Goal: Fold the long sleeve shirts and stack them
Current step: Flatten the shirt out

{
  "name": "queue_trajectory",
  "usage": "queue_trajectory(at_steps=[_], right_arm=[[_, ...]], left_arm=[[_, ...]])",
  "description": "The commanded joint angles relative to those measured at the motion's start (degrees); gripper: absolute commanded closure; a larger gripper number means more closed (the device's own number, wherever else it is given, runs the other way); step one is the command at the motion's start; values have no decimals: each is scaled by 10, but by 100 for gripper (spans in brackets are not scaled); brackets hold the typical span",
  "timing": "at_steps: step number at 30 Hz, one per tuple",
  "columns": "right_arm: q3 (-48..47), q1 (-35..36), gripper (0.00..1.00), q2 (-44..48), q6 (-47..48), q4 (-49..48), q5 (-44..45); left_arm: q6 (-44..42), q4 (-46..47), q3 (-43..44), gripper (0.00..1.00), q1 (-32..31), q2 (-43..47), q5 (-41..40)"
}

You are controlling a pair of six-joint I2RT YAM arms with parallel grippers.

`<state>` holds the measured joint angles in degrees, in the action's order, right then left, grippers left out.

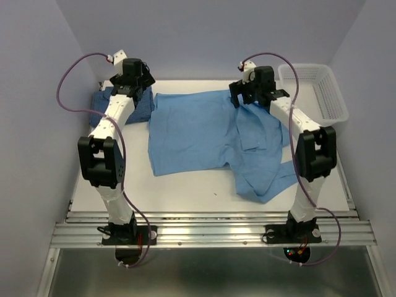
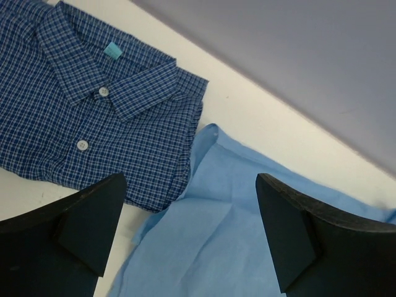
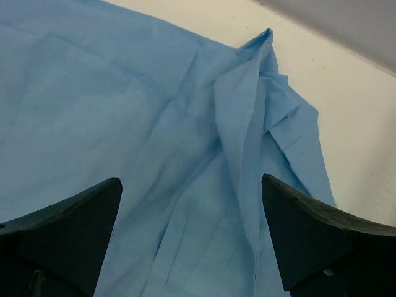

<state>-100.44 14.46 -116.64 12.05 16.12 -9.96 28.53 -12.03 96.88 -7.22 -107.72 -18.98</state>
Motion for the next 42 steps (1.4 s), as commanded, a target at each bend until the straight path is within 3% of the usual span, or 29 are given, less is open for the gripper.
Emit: queue_trajectory(at_steps=[1, 4, 7, 12, 18, 20, 21, 22, 23, 24, 28, 31, 37, 42], right_arm=[[105, 7, 0, 170, -55, -65, 16], [206, 7, 0, 219, -100, -58, 133], [264, 7, 0, 238, -113, -54, 191], [282, -14, 0, 180, -103, -64, 207], [219, -26, 5, 63, -85, -70, 108], [203, -26, 36, 36, -78, -75, 65], [195, -26, 57, 30, -77, -78, 57], [181, -26, 86, 26, -77, -79, 50], [172, -26, 97, 22, -77, -86, 47], [163, -26, 99, 19, -81, -91, 48], [77, -26, 99, 5, -127, -93, 41], [-25, -31, 92, -10, -197, -87, 72], [-155, -31, 90, -86, -204, -84, 146], [-227, -36, 82, -133, -179, -79, 113]], left_arm=[[-13, 45, -24, 1, -11, 89, 32], [-4, 63, -92, 1, -33, 114, 72], [-1, 91, -157, 1, -65, 125, 109], [42, 156, -278, 1, -117, 140, 170], [89, 188, -333, 1, -147, 112, 184], [95, 187, -343, 1, -149, 94, 185], [95, 186, -345, 1, -148, 88, 184], [95, 178, -345, 1, -148, 81, 174], [93, 172, -340, 1, -148, 70, 170], [89, 167, -337, 1, -148, 66, 166], [77, 129, -323, 1, -149, 45, 142], [74, 103, -331, 1, -148, 41, 127], [75, 91, -362, 1, -147, 45, 119], [74, 72, -360, 1, -147, 23, 116]])
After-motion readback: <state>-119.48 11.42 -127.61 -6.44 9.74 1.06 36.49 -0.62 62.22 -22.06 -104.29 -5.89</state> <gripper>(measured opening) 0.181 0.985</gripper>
